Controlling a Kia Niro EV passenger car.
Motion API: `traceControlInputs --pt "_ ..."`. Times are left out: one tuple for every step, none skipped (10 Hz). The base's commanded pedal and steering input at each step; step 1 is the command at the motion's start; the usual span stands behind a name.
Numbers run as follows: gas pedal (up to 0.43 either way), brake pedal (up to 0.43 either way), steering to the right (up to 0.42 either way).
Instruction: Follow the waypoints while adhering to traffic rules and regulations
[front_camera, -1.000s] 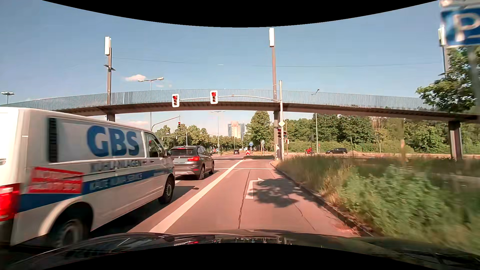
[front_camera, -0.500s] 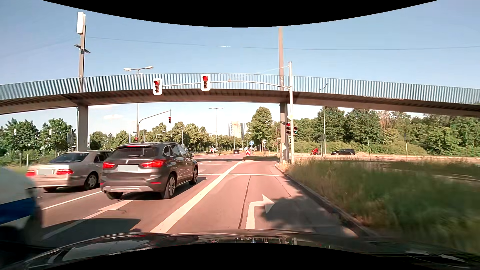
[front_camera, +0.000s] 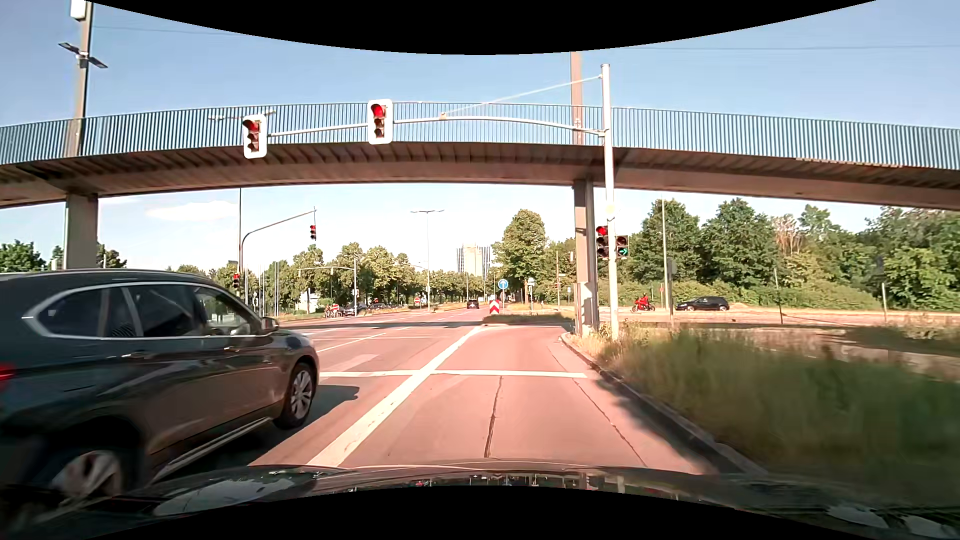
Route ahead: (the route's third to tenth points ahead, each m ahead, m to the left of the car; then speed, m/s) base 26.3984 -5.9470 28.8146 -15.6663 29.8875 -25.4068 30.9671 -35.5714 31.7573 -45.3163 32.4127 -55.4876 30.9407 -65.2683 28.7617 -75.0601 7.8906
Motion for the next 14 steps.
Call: traceControlInputs --pt "0.0 0.146 -0.007" --pt "0.0 0.146 -0.007" --pt "0.0 0.146 -0.007" --pt "0.0 0.146 -0.007" --pt "0.0 0.152 -0.007" --pt "0.0 0.152 -0.008" --pt "0.0 0.152 -0.008" --pt "0.0 0.159 -0.008" --pt "0.0 0.159 -0.008" --pt "0.0 0.152 -0.008" --pt "0.0 0.159 -0.007" --pt "0.0 0.159 -0.003" --pt "0.0 0.159 0.0" --pt "0.0 0.159 0.002"
